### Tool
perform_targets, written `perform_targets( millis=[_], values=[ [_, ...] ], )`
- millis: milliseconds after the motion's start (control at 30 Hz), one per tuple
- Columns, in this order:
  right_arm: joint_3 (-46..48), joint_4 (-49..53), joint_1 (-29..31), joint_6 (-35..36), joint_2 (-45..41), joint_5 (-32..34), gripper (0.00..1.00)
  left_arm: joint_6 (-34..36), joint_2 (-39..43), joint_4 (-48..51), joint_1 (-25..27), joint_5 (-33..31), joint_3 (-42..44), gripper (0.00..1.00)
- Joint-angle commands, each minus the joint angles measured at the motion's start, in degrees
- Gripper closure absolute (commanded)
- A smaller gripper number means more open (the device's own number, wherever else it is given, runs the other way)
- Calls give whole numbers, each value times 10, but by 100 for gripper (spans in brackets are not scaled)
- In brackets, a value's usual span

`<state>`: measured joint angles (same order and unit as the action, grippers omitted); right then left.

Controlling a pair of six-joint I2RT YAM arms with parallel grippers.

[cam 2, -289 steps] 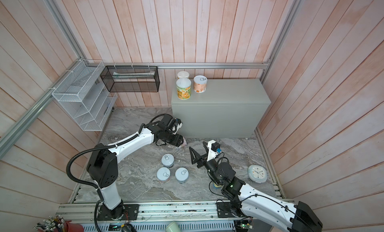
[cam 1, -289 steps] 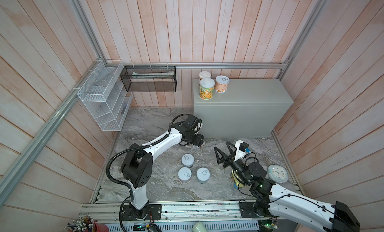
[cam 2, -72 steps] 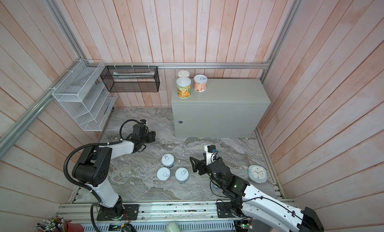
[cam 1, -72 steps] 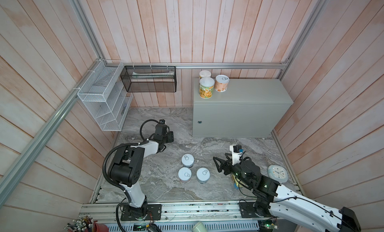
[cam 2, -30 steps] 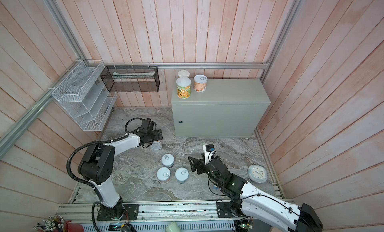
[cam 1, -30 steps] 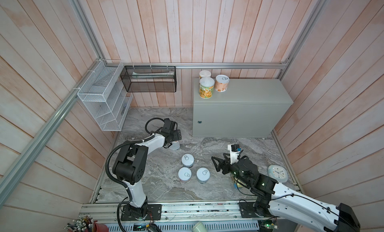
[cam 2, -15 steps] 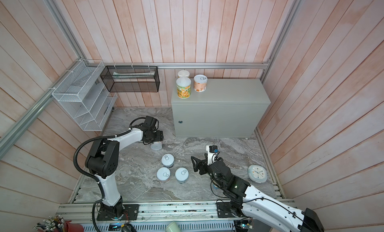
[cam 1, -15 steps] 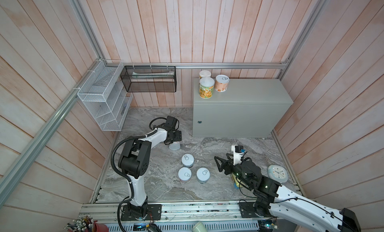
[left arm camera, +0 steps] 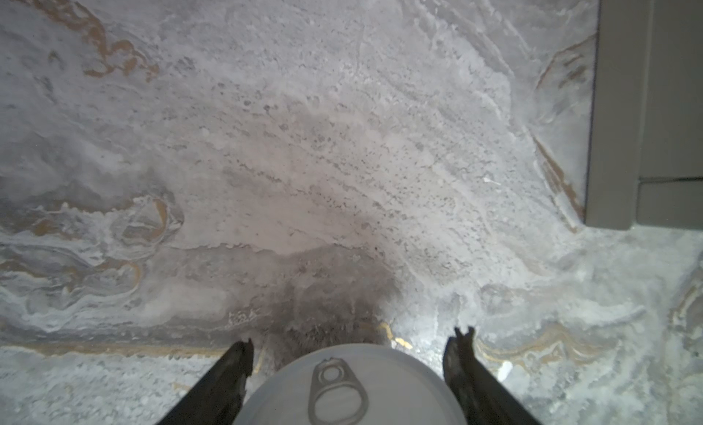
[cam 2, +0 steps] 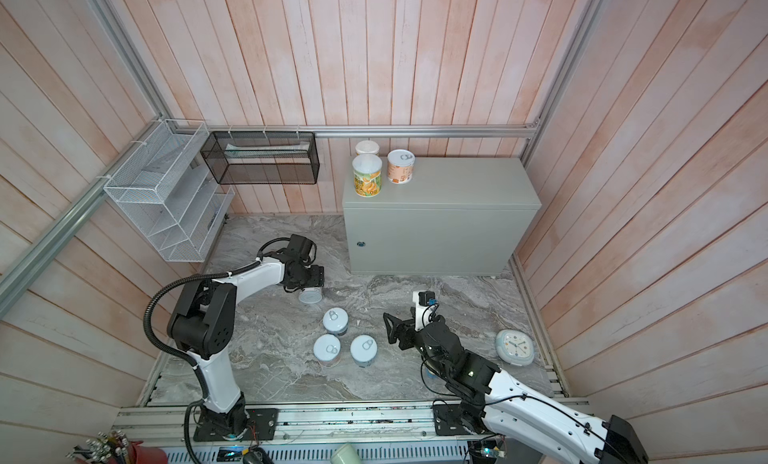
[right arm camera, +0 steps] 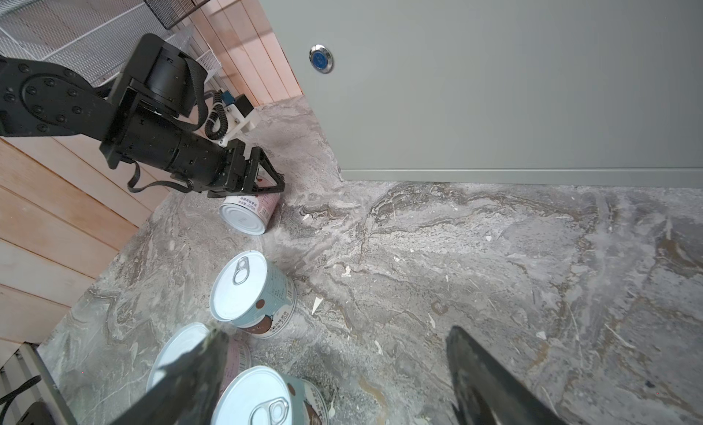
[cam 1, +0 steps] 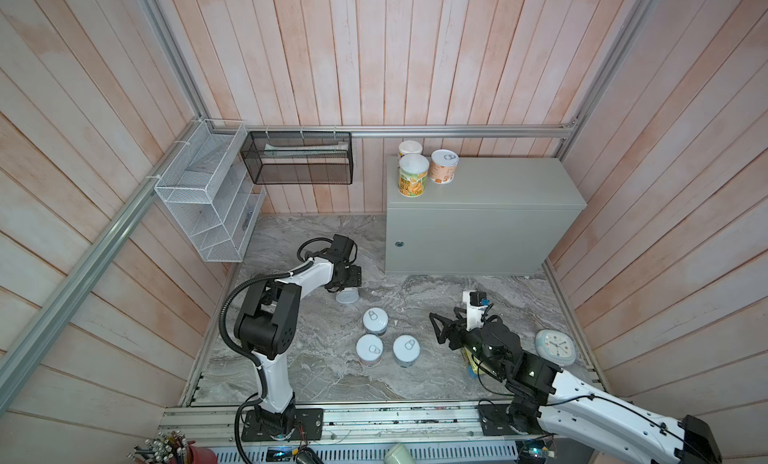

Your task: Place and organize the canned foods onto the counter

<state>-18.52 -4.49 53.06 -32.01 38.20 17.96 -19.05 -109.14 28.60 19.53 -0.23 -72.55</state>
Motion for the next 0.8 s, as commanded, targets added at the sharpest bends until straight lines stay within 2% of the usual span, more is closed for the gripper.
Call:
perform_targets(
  millis=[0, 200, 533, 567, 767],
  values=[
    [-3, 1, -1, -7, 2, 4, 10, 7, 19, 12, 1, -5, 14, 21],
    [-3, -3, -1, -7, 6, 9, 10, 3, 30, 13, 9, -11, 23, 17],
    [-9, -8, -1, -11, 22, 12, 10, -8, 45, 9, 19, -23, 50, 18],
    [-8, -9, -1, -12, 23, 14, 10, -7, 48, 4, 18, -22, 55, 19],
    [-9, -10, -1, -17, 29, 15, 11, -10, 47, -1, 17, -12, 51, 44]
  ],
)
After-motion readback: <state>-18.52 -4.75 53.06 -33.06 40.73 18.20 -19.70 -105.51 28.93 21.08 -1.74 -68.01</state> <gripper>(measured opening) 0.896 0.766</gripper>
